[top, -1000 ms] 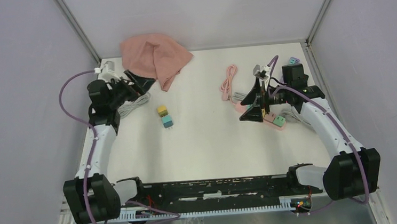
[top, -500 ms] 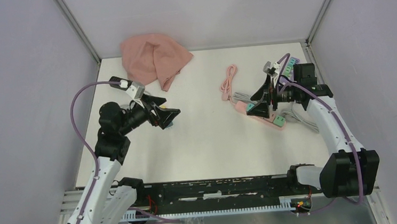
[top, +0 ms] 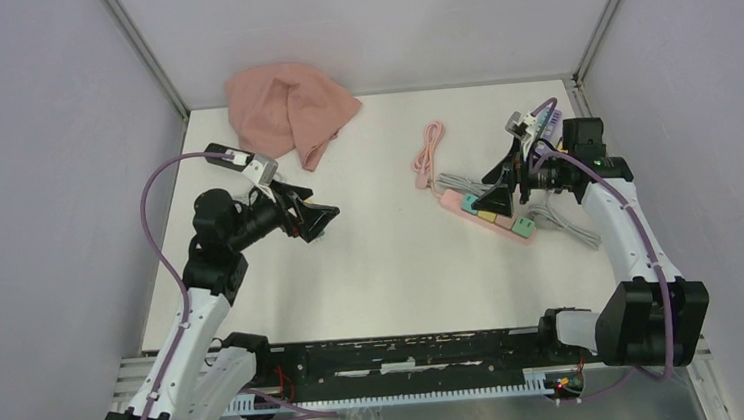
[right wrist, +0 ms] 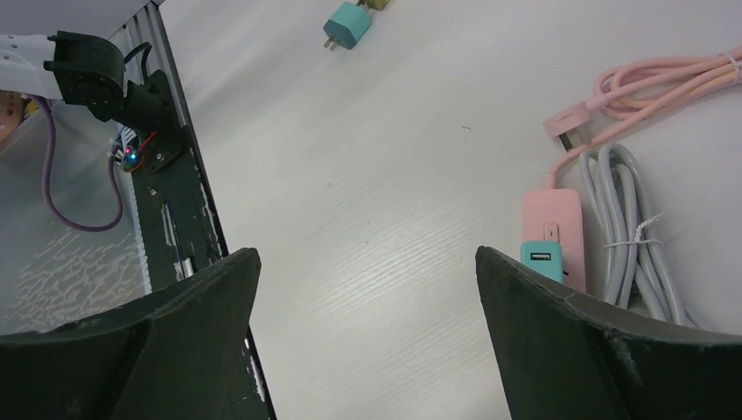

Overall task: Pull the plug off the socket
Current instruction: Move the socket to the center of the board.

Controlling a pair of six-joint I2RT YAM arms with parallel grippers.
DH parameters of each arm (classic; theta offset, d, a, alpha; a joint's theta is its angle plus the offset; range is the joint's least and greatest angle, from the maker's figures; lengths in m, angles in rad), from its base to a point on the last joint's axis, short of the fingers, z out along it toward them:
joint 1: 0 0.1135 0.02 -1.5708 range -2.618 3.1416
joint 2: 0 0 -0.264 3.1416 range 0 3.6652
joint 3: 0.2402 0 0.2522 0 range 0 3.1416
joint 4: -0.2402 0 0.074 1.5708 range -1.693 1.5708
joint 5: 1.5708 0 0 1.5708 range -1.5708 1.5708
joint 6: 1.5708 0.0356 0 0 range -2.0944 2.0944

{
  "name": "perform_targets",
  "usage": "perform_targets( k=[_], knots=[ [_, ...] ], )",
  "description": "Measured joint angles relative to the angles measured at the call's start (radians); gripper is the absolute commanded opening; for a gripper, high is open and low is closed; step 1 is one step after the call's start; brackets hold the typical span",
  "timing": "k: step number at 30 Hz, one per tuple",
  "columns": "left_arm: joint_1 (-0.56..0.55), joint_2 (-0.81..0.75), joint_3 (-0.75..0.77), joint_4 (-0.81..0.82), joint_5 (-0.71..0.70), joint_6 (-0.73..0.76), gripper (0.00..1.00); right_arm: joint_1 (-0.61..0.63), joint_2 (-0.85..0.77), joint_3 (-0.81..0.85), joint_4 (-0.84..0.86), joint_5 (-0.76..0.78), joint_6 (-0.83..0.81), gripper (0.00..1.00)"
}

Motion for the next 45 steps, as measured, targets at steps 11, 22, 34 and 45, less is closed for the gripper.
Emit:
perform_targets(
  k=[11, 22, 34, 45],
  knots=[
    [0.0, 0.002, 0.0, 0.0, -0.015, 0.0, 0.99, -0.007, 0.0, 0.0, 0.0, 0.014, 0.0, 1.0],
    [0.0, 0.003, 0.0, 0.0, -0.018, 0.0, 0.99, -0.012, 0.0, 0.0, 0.0, 0.029, 0.0, 1.0],
    [0.0, 0.012, 0.0, 0.0, -0.019, 0.0, 0.99, -0.013, 0.0, 0.0, 0.0, 0.051, 0.0, 1.0],
    [0.0, 0.012, 0.0, 0.0, -0.019, 0.0, 0.99, -0.013, 0.0, 0.0, 0.0, 0.149, -0.015, 1.0]
  ],
)
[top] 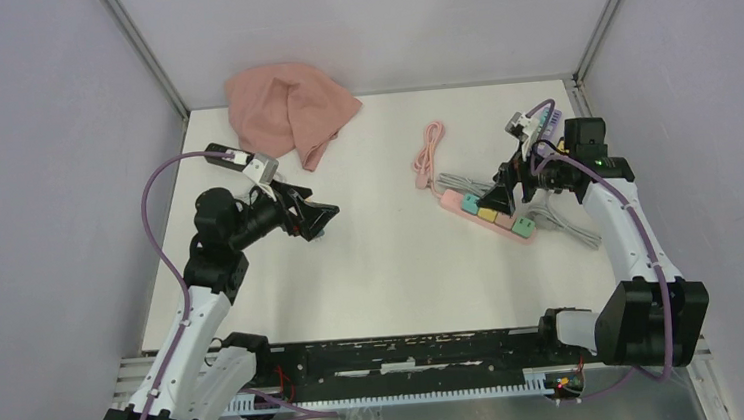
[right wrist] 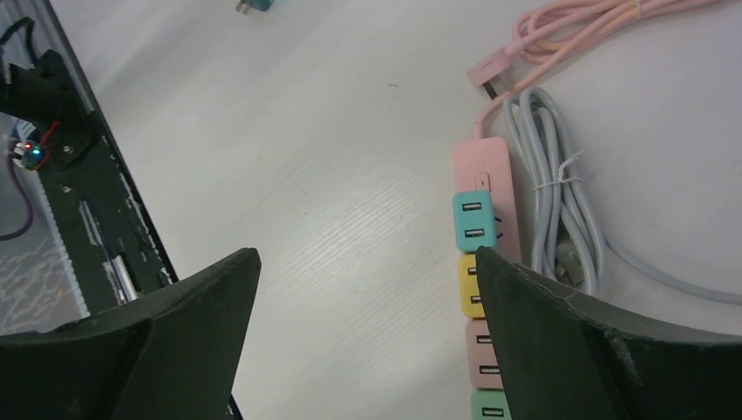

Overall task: Pull the plug off the socket
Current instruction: Move the socket to the center of the board.

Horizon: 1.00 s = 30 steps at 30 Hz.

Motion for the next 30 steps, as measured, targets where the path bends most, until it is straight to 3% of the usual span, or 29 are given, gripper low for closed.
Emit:
perform_targets(
  k=[16, 30],
  knots=[
    [0.0, 0.0, 0.0, 0.0, 0.0, 0.0, 0.99, 0.033, 0.09, -0.006, 0.031, 0.383, -0.118, 1.0],
    [0.0, 0.0, 0.0, 0.0, 0.0, 0.0, 0.99, 0.221, 0.312, -0.01, -0.029, 0.669, -0.236, 0.84]
  ],
)
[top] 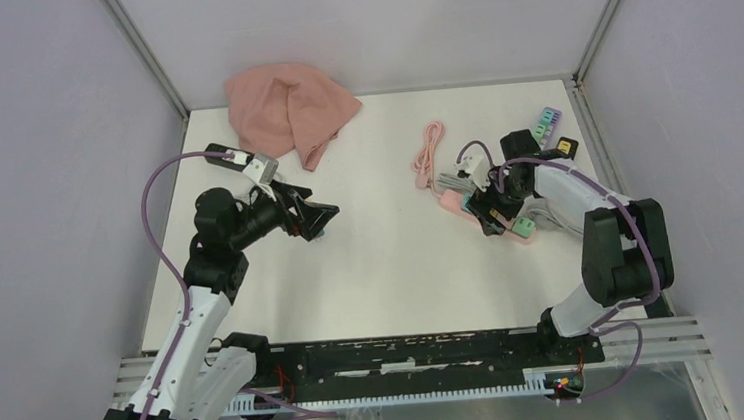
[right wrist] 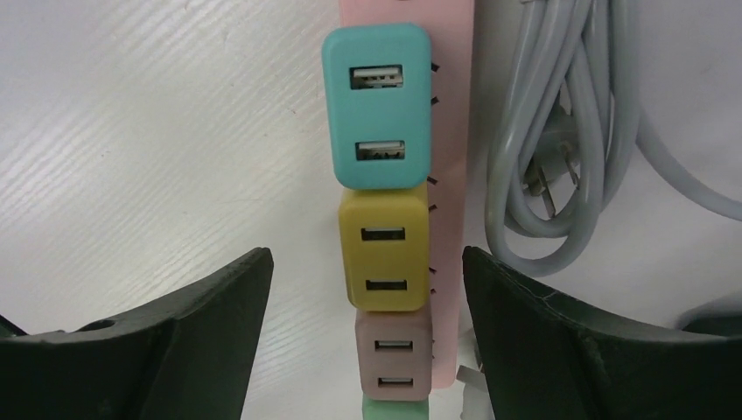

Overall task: Pull the plug off the socket
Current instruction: Move the socket to the center of the board.

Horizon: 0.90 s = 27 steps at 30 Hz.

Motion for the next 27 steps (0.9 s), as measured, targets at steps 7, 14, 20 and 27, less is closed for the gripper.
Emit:
perform_targets(
  k=[7, 14, 20, 27],
  knots=[
    [0.0, 0.0, 0.0, 0.0, 0.0, 0.0, 0.99, 0.045, 0.06, 0.012, 0.002, 0.099, -0.006, 0.68],
    [0.0, 0.0, 0.0, 0.0, 0.0, 0.0, 0.99, 0.08, 0.086, 0.031, 0.016, 0.196, -0.009, 0.44],
    [0.0, 0.0, 0.0, 0.0, 0.0, 0.0, 0.99, 0.106, 0.087, 0.041, -0.005, 0.209, -0.013, 0.25],
    [0.0, 0.0, 0.0, 0.0, 0.0, 0.0, 0.99, 0.133, 0.082, 0.041, -0.016, 0.188, -0.052, 0.18]
  ],
)
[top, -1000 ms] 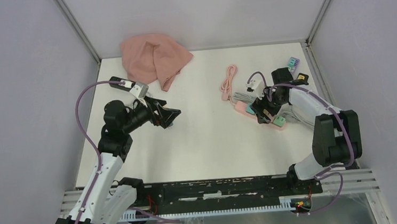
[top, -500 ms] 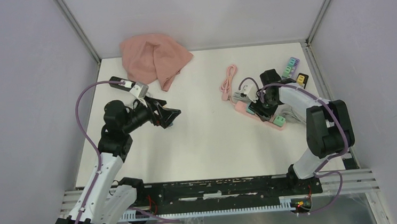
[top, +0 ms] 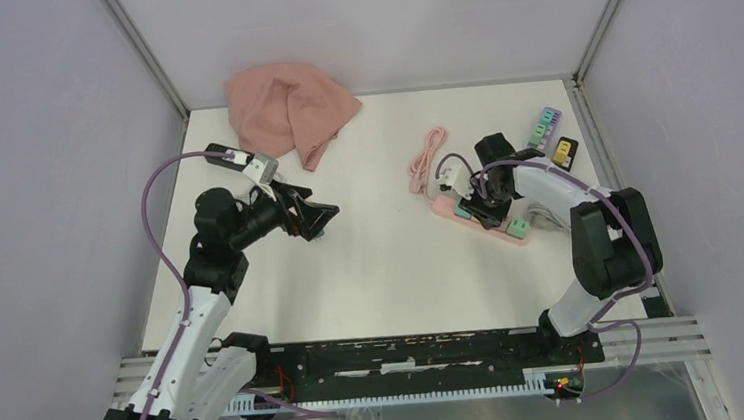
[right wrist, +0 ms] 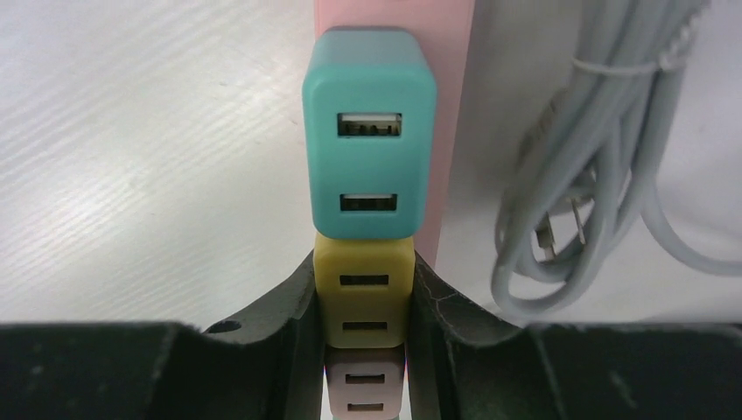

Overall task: Pull the plug off the socket
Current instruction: Move the socket to the center of the board.

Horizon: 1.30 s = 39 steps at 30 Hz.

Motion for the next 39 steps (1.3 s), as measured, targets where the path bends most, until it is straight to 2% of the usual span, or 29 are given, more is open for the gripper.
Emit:
perform_targets(
  k=[4, 14, 17, 20, 22, 25, 28, 33, 37, 39],
  knots=[
    [0.0, 0.0, 0.0, 0.0, 0.0, 0.0, 0.99, 0.079, -0.009, -0.009, -0.011, -0.026, -0.04, 0.17],
    [0.0, 0.0, 0.0, 0.0, 0.005, 0.0, 0.99, 0.414, -0.059, -0.046, -0.071, -0.151, -0.151, 0.2],
    [0.0, 0.0, 0.0, 0.0, 0.007, 0.0, 0.99, 0.501, -0.053, -0.046, -0.086, -0.145, -0.175, 0.28],
    [0.0, 0.0, 0.0, 0.0, 0.016, 0.0, 0.99, 0.541, -0.048, -0.042, -0.097, -0.124, -0.181, 0.46],
    [0.0, 0.0, 0.0, 0.001, 0.027, 0.0, 0.99, 0.546, -0.043, -0.033, -0.11, -0.132, -0.176, 0.59],
    [0.0, 0.002, 0.0, 0.002, 0.042, 0.0, 0.99, 0.54, -0.044, -0.013, -0.137, -0.164, -0.163, 0.72],
    [0.0, 0.003, -0.004, 0.011, 0.063, 0.0, 0.99, 0.509, -0.062, 0.009, -0.159, -0.232, -0.158, 0.79],
    [0.0, 0.01, -0.016, 0.065, 0.108, -0.013, 1.0, 0.389, -0.148, 0.033, -0.21, -0.364, -0.164, 0.83],
    [-0.02, 0.031, -0.048, 0.18, 0.128, -0.097, 0.98, 0.275, -0.216, 0.068, -0.28, -0.513, -0.204, 0.9],
    [-0.068, 0.048, -0.058, 0.226, 0.12, -0.15, 0.98, 0.214, -0.251, 0.081, -0.318, -0.599, -0.233, 0.96]
  ],
)
